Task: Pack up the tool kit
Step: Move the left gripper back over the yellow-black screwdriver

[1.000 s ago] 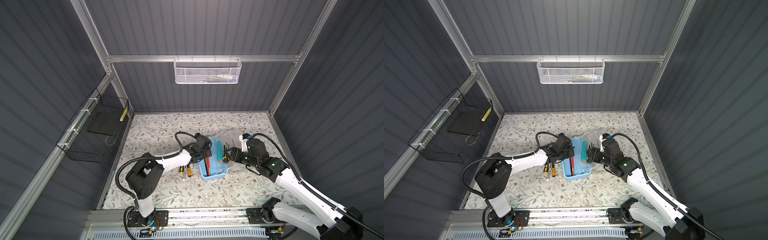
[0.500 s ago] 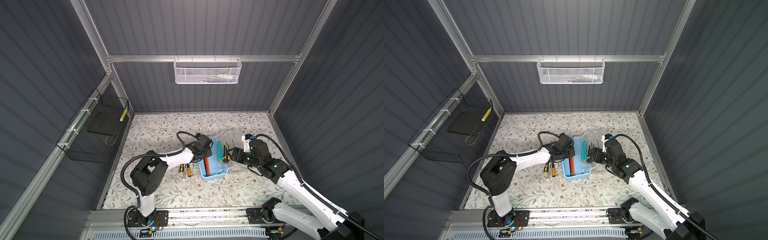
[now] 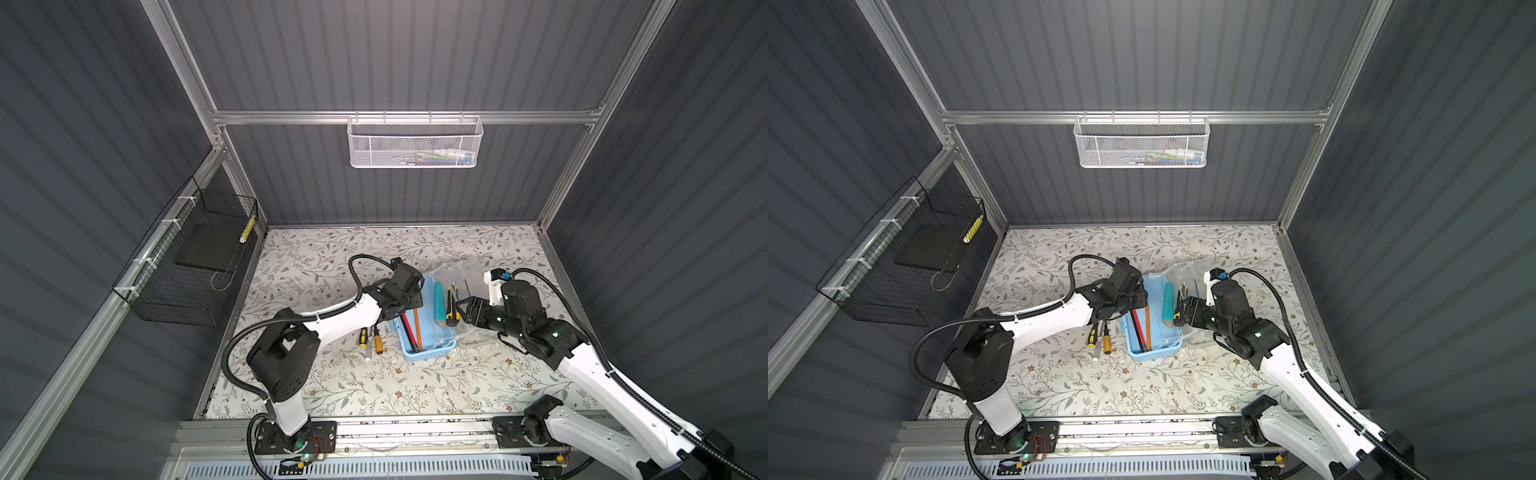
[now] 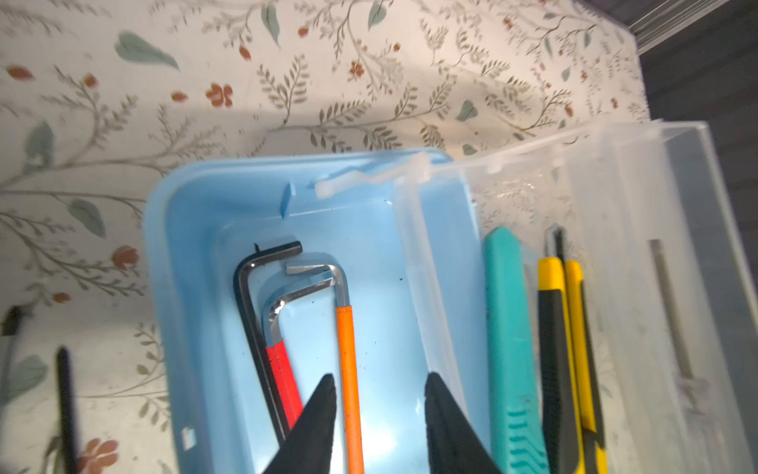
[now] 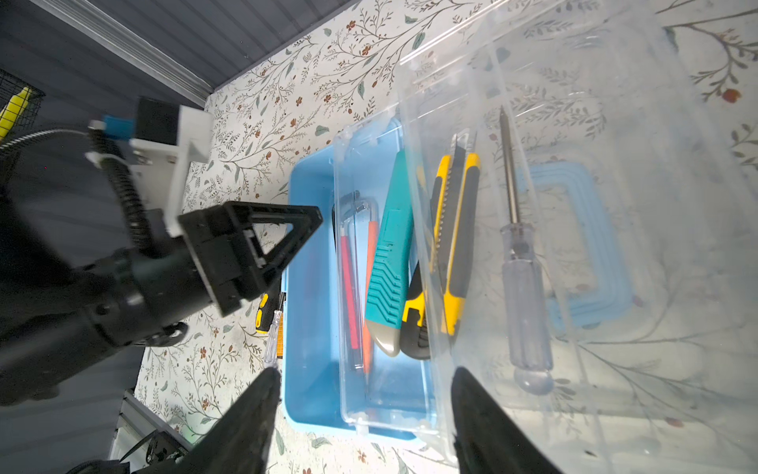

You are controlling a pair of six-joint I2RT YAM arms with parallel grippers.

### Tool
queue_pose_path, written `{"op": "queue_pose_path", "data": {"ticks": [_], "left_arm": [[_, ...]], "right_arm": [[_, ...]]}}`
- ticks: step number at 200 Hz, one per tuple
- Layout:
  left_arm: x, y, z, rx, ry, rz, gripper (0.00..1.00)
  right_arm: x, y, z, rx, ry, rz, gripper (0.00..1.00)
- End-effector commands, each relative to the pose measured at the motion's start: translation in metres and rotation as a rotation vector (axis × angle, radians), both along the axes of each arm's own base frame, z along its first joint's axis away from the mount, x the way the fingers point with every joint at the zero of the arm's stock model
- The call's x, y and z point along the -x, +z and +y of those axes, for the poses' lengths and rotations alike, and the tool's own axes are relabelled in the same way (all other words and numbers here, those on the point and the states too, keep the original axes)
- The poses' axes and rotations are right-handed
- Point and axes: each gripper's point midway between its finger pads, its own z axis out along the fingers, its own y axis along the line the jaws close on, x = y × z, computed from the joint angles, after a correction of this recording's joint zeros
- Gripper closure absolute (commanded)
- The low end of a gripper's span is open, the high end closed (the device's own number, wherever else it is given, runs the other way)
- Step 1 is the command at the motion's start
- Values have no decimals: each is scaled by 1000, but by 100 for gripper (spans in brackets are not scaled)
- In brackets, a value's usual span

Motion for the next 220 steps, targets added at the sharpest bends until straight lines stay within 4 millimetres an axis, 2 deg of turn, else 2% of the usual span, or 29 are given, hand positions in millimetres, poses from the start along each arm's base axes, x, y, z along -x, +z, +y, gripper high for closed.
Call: {"op": "queue_pose_path", "data": {"ticks": [1, 29, 50, 85, 120, 153, 220], "left_arm": [[13, 17, 30, -93, -5, -52, 60], [31, 23, 69, -195, 23, -67, 59], [44, 24, 88, -228, 29, -54, 59], [63, 9, 110, -295, 17, -4, 56], [67, -13, 134, -305, 40, 51, 55], [68, -33, 146, -312, 38, 98, 55], [57, -60, 153, -343, 31, 150, 57]], "right_arm": [[6, 19, 4, -25, 44, -25, 35], [16, 27, 11, -21, 57, -41, 36], [22, 30, 16, 21, 61, -58, 36], [24, 27, 20, 140, 35, -63, 36], [29, 26, 31, 189, 53, -55, 36], [32, 17, 39, 215, 67, -32, 36], [29, -3, 49, 222, 80, 4, 35]]}}
